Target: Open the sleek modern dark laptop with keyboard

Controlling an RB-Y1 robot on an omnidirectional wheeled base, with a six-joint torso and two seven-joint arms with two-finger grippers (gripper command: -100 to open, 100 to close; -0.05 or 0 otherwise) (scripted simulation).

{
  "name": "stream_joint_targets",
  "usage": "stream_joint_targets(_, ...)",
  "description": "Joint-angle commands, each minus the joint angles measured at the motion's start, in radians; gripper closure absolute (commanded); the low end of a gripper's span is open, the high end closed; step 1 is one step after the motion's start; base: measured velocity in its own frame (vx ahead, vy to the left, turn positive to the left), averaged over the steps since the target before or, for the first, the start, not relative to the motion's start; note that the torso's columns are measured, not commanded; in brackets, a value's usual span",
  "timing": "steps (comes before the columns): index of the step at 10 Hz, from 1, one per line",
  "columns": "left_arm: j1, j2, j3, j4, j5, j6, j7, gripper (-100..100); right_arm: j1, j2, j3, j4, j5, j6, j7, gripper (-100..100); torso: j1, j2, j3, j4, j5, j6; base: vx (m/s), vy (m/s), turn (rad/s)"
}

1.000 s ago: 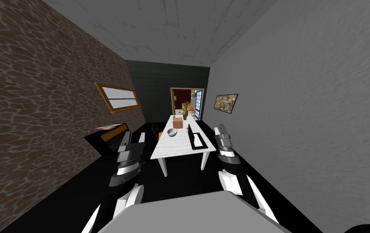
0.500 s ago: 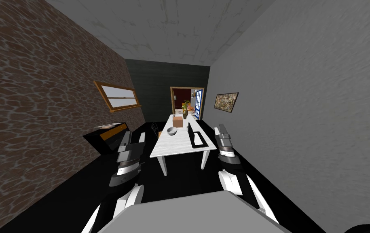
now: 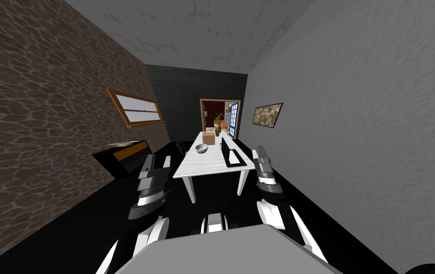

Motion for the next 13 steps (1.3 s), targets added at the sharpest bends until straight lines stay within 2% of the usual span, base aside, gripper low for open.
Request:
stream_joint_targets(1,0.000,0.000,0.000,0.000,0.000,0.000,0.000,0,0.001,-0.048,-0.007,0.006,0.017,0.005,0.014,-100,0.001,0.034,-0.069,0.033,0.000,0.000,0.014,0.026,-0.001)
stream_joint_targets(6,0.000,0.000,0.000,0.000,0.000,0.000,0.000,0,0.004,-0.140,-0.042,0.037,0.099,0.027,0.082,-100,0.001,0.046,-0.094,0.047,0.000,0.000,0.026,0.052,-0.002)
stream_joint_targets(13,0.000,0.000,0.000,0.000,0.000,0.000,0.000,0,0.011,-0.236,-0.112,0.103,0.266,0.072,0.222,-100,0.000,0.046,-0.094,0.047,0.000,0.000,0.045,0.083,-0.003)
